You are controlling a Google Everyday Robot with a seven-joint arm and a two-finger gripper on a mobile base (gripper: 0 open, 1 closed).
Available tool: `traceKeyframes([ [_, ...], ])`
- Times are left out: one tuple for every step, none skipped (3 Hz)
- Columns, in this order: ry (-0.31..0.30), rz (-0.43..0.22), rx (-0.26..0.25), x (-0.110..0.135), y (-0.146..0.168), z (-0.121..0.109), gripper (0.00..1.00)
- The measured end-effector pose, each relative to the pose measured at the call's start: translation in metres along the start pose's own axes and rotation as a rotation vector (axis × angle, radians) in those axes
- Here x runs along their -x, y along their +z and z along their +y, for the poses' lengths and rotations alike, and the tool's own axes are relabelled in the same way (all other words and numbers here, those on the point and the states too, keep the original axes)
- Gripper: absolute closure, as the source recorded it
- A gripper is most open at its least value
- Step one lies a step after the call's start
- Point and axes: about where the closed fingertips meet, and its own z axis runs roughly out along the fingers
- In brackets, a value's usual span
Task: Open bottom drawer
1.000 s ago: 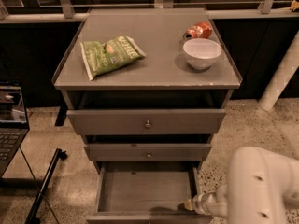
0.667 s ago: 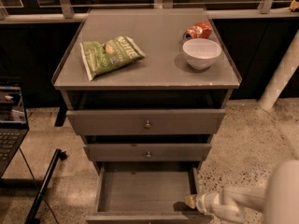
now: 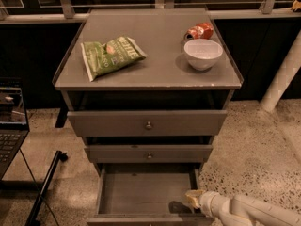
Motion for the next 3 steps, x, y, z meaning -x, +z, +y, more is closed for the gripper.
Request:
traceKeyframes([
  [0.001,0.0,0.0,0.0,0.0002,0.0001,0.59],
  [0.001,0.0,0.0,0.0,0.0002,0.0001,0.36],
  [0.001,0.0,0.0,0.0,0.0002,0.0002,0.13],
])
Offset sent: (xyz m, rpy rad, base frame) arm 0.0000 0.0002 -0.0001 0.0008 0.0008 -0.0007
